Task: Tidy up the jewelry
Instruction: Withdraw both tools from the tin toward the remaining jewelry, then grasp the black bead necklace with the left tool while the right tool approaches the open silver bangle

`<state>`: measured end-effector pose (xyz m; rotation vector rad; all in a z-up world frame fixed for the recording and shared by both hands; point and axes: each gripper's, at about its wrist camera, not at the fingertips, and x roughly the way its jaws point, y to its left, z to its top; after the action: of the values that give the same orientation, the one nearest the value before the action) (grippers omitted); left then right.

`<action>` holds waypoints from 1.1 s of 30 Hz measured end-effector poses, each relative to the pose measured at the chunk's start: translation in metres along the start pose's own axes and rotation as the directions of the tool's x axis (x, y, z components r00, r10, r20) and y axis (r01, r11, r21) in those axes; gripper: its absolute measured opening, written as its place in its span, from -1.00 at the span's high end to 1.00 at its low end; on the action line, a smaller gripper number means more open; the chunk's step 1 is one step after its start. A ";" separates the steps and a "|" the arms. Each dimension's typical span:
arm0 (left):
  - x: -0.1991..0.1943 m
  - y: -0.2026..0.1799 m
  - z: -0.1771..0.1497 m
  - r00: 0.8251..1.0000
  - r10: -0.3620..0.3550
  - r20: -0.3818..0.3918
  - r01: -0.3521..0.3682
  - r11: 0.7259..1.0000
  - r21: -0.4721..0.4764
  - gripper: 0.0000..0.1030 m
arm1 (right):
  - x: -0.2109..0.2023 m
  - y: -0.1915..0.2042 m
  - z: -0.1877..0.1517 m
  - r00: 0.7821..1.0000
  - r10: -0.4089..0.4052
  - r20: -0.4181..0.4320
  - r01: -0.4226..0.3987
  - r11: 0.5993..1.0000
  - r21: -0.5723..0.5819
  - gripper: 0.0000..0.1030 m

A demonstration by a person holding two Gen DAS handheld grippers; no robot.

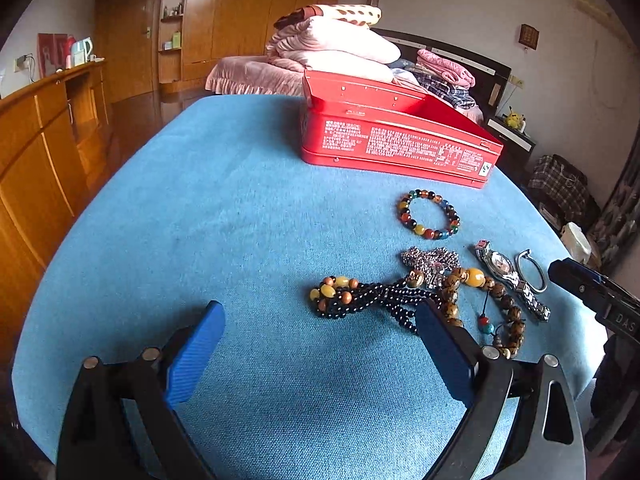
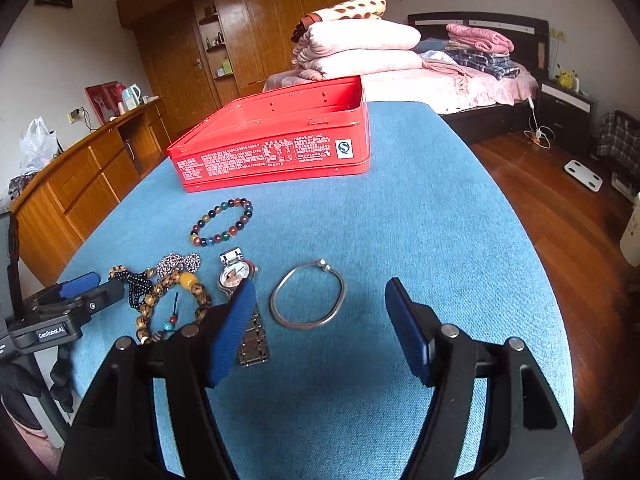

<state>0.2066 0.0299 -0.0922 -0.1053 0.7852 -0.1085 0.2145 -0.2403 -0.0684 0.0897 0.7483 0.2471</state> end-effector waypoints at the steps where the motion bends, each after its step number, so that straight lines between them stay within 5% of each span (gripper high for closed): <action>1: 0.000 -0.001 0.000 1.000 0.004 0.001 -0.004 1.000 0.007 -0.83 | 0.000 0.002 0.000 1.000 0.000 -0.001 0.000 1.000 -0.006 -0.27; 16: 0.008 -0.007 0.001 1.000 0.003 0.029 -0.004 0.999 0.039 -0.83 | 0.019 0.013 -0.003 0.998 -0.047 -0.041 0.045 0.998 -0.053 -0.12; 21: 0.009 -0.005 0.004 0.999 -0.034 0.027 0.033 0.999 0.019 -0.80 | 0.023 0.016 -0.004 0.994 -0.101 -0.039 0.098 0.993 -0.073 0.07; 26: 0.009 -0.007 0.003 0.998 -0.044 0.037 0.043 0.998 0.037 -0.54 | 0.023 0.016 -0.005 0.994 -0.101 -0.038 0.098 0.992 -0.078 0.11; 33: 0.014 -0.015 0.006 0.998 -0.056 0.011 0.056 0.997 0.056 -0.54 | 0.024 0.018 -0.006 0.992 -0.124 -0.036 0.120 0.988 -0.101 0.09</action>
<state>0.2199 0.0130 -0.0957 -0.0751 0.7664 -0.1826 0.2238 -0.2167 -0.0855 -0.0551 0.7790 0.1690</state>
